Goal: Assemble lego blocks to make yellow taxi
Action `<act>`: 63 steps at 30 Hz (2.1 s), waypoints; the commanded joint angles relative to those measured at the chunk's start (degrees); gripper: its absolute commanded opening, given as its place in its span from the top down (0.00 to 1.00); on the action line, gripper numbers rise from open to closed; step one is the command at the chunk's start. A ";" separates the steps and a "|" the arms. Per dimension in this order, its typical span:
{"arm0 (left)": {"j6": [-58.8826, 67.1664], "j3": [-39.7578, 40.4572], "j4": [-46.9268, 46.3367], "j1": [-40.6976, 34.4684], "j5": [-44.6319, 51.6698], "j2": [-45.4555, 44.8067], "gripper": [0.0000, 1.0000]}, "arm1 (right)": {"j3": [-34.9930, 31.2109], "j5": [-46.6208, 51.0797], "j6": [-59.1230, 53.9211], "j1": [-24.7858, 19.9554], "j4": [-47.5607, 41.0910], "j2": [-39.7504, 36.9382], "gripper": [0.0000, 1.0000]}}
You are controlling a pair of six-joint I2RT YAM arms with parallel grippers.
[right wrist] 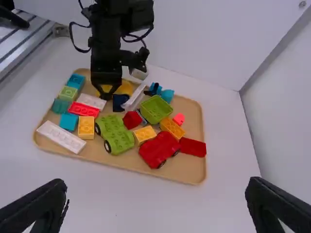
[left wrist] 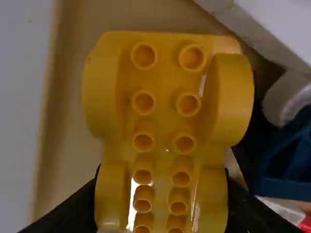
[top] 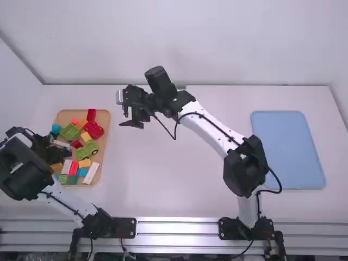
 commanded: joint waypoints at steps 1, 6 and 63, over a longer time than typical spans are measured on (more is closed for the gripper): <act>-2.36 -1.97 0.37 -0.48 -0.22 0.46 0.54 | 2.01 0.68 0.09 -0.13 -0.07 1.01 0.02; -6.25 0.26 -2.67 -0.28 0.00 -0.83 0.76 | 2.01 6.21 1.07 -0.24 -0.07 1.01 0.02; 22.36 -3.72 3.04 -84.06 -0.13 0.11 0.48 | -64.65 17.92 31.17 -24.15 30.21 -61.64 0.02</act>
